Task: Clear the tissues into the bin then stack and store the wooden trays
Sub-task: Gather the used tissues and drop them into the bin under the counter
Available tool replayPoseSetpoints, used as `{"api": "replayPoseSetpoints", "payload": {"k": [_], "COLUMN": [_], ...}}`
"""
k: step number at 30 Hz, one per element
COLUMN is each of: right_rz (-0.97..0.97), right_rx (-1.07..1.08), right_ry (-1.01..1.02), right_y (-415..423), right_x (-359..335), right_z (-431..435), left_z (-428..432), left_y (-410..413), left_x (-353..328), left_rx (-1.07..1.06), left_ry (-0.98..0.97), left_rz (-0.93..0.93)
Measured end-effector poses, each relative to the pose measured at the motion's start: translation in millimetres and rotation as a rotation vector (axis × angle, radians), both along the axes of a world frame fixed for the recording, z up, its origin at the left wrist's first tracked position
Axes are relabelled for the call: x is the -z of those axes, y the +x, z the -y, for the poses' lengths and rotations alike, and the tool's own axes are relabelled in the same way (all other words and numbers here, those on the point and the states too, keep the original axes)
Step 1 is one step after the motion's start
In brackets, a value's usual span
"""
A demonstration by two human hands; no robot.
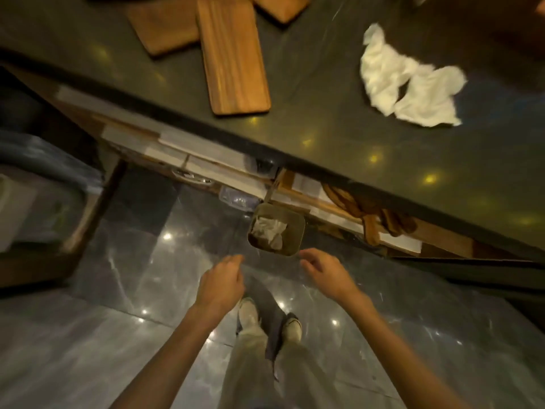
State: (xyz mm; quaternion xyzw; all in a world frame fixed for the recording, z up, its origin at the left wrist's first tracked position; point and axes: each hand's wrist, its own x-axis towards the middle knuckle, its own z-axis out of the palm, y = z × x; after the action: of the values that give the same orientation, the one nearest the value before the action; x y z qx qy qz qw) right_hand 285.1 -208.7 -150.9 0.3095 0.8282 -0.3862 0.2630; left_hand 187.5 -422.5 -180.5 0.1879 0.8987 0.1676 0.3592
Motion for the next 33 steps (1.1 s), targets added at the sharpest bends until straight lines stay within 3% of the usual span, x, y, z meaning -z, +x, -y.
{"api": "replayPoseSetpoints", "payload": {"k": [8,14,19,26,30,33], "right_rz": [-0.283,-0.468,-0.514,-0.415,-0.252,-0.184], "right_rx": [0.128,0.343,0.388,0.263,-0.005,-0.161], "right_ry": [0.055,0.095,0.167,0.380,0.484,0.506], "right_y": [37.9,54.8,26.7,-79.5,-139.1,-166.5], "right_x": [-118.6,-159.6,-165.4,-147.7,-121.6,-103.4], "right_z": [-40.1,-122.8,-213.3,-313.8,-343.9,-353.4], "left_z": [-49.2,-153.8,-245.2,-351.9,-406.4,-435.6], "left_y": [-0.4,-38.9,-82.5,-132.7,-155.3,-168.9], "left_x": [-126.7,-169.1,-183.6,-181.8,-161.4,-148.6], "left_rx": [0.182,0.398,0.466,0.483,0.618,0.547], "left_ry": [0.142,0.286,0.307,0.096,-0.141,-0.145], "left_rz": [-0.237,-0.412,-0.511,-0.548,-0.547,-0.544]}}
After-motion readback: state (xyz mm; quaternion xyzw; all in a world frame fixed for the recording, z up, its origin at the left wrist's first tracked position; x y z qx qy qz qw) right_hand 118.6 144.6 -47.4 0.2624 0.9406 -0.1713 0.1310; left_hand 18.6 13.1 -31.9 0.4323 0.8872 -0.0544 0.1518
